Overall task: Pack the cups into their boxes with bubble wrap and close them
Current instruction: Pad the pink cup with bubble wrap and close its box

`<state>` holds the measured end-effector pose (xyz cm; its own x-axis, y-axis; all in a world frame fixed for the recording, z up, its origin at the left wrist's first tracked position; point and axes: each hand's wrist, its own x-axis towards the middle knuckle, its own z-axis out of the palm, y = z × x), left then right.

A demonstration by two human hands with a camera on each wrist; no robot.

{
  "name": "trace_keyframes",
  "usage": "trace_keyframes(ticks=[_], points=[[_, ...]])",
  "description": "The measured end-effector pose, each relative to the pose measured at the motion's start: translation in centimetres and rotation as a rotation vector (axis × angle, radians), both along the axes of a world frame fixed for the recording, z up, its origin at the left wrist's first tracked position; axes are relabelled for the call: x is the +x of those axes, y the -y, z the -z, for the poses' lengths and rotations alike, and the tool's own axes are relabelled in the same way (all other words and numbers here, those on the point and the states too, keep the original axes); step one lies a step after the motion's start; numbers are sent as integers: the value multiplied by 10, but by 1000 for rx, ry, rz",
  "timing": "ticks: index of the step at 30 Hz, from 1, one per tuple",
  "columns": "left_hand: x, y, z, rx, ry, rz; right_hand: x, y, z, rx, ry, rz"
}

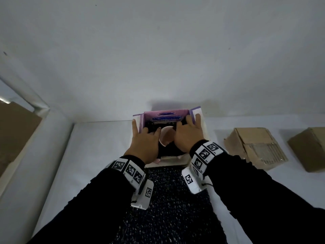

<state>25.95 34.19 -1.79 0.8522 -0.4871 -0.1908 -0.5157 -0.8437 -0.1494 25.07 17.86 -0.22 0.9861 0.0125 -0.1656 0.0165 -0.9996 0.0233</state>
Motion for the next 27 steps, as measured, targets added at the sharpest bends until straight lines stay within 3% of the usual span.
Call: trace_keyframes(ticks=[5, 12, 16, 19, 22, 27], points=[[2, -5, -4, -8, 139, 11, 6, 8, -2, -92, 171, -52], [6, -2, -4, -5, 114, 15, 14, 9, -4, -165, -35, -119], [5, -5, -2, -75, 157, -57, 10, 14, -8, -57, 193, -104], [4, -6, 0, -155, 173, -71, -7, 18, -8, 62, 156, -243], [3, -6, 0, -164, 163, -42, -23, 28, -7, 12, 60, -411], [-2, -7, -7, -147, 236, -82, -31, 40, -6, -17, 107, -536]])
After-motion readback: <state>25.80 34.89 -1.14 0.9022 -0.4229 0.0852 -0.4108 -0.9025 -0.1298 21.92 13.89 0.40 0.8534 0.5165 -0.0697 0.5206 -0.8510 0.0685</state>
